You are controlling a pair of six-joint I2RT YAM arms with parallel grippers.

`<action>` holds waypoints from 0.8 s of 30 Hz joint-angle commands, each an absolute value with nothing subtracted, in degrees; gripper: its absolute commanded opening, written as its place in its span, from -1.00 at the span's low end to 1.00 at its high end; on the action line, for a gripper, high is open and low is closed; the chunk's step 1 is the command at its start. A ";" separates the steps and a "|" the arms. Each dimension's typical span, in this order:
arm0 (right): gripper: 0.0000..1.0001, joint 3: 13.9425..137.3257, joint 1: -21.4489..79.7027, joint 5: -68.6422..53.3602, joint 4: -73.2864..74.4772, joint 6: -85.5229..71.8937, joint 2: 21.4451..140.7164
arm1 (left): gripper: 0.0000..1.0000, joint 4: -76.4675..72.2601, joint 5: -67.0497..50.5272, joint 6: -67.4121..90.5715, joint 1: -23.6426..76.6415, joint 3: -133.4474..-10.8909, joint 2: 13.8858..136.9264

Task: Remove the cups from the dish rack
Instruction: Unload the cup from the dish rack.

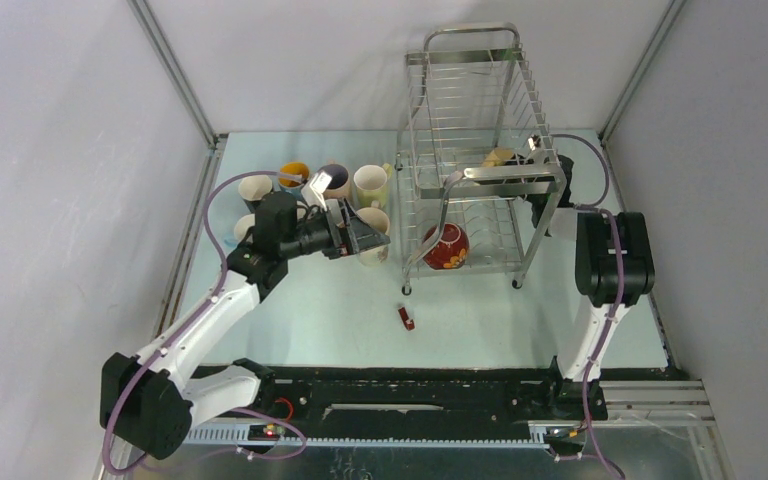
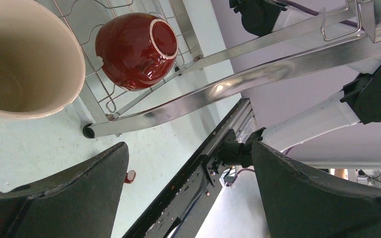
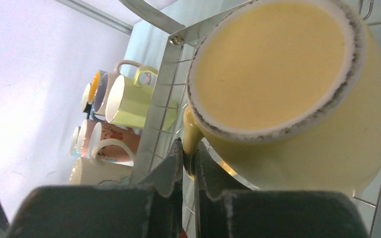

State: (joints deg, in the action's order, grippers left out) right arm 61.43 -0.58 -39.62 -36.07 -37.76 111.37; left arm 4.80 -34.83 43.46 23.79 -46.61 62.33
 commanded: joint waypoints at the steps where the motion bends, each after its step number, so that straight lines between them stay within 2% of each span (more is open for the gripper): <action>1: -1.00 60.72 -2.78 -41.65 -41.63 -44.35 108.40 | 1.00 2.65 -35.26 42.27 24.43 -45.55 62.15; 24: -1.00 57.21 -6.25 -42.19 -50.69 -58.46 101.20 | 1.00 2.21 -35.13 42.63 24.79 -44.47 60.08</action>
State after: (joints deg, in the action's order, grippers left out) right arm 57.43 -5.15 -43.13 -43.70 -56.60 106.78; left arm 4.03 -34.76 43.48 24.38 -45.65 61.87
